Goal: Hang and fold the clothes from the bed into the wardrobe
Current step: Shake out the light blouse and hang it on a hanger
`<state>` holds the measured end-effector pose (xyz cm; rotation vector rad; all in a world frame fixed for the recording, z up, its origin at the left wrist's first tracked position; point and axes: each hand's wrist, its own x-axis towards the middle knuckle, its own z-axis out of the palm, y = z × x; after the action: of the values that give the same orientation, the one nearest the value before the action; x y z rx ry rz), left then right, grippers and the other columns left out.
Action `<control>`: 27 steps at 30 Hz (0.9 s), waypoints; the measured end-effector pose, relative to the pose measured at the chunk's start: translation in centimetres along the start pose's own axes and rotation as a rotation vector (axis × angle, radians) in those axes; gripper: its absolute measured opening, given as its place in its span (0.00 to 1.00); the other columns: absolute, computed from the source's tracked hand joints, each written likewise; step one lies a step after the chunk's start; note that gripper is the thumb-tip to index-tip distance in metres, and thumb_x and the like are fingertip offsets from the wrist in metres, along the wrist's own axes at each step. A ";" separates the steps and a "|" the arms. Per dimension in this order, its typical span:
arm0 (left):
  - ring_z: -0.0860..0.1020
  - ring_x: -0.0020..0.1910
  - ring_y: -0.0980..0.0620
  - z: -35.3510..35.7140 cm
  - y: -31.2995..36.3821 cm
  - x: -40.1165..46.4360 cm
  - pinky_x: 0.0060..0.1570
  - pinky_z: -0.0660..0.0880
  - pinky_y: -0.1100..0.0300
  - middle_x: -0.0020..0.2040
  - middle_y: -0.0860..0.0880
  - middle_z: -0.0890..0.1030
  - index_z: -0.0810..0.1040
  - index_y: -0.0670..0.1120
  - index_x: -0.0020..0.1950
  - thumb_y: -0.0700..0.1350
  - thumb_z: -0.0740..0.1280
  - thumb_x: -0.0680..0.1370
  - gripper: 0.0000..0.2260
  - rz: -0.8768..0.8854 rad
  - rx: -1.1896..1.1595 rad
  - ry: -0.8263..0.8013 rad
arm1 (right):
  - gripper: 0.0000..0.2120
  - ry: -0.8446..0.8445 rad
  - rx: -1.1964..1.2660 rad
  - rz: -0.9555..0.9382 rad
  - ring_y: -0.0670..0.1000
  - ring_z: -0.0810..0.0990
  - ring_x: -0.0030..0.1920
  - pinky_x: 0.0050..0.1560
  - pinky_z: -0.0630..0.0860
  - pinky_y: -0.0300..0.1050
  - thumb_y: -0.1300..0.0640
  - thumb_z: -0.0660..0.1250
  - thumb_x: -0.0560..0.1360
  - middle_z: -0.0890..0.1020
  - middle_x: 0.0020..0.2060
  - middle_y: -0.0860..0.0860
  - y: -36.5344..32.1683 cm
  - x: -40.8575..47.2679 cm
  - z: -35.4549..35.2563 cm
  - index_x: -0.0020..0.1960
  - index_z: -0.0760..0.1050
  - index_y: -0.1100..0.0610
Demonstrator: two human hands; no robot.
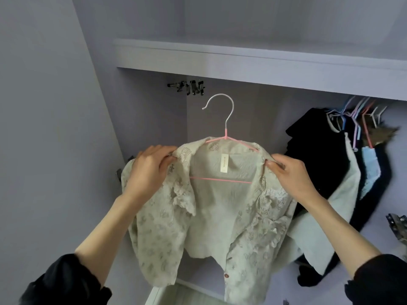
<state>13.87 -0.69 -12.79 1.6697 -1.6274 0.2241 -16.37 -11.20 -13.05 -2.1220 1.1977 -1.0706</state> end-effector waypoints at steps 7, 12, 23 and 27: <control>0.74 0.42 0.50 0.5 0.7 -1.0 0.43 0.64 0.69 0.41 0.46 0.82 0.83 0.42 0.49 0.36 0.67 0.76 0.06 -0.140 -0.115 0.056 | 0.10 0.115 0.025 -0.002 0.49 0.70 0.34 0.36 0.67 0.43 0.60 0.66 0.76 0.77 0.34 0.65 -0.5 0.0 -1.8 0.42 0.80 0.66; 0.76 0.41 0.47 0.5 0.8 -1.4 0.41 0.64 0.70 0.39 0.48 0.82 0.84 0.41 0.48 0.36 0.69 0.75 0.05 -0.134 -0.047 0.034 | 0.10 -0.175 -0.327 -0.045 0.48 0.76 0.52 0.56 0.69 0.41 0.52 0.68 0.75 0.79 0.49 0.44 1.7 -1.7 -1.4 0.53 0.80 0.56; 0.71 0.41 0.53 2.3 3.3 -1.3 0.43 0.64 0.71 0.36 0.62 0.71 0.83 0.41 0.51 0.37 0.67 0.76 0.06 -0.163 -0.174 -0.111 | 0.02 -0.164 -0.283 -0.195 0.45 0.72 0.36 0.44 0.69 0.38 0.58 0.69 0.75 0.75 0.39 0.48 -4.2 -0.2 0.1 0.45 0.80 0.56; 0.72 0.44 0.51 4.2 3.4 -0.7 0.47 0.67 0.60 0.36 0.60 0.75 0.83 0.42 0.51 0.38 0.68 0.76 0.06 -0.126 -0.213 -0.195 | 0.04 -0.236 -0.179 -0.029 0.41 0.73 0.35 0.41 0.67 0.34 0.58 0.67 0.76 0.76 0.37 0.43 -3.6 -0.3 -1.0 0.43 0.80 0.57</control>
<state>9.05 -2.30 -14.73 1.6614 -1.6163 -0.1756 -15.49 -9.13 -10.09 -2.3317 1.1886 -0.7219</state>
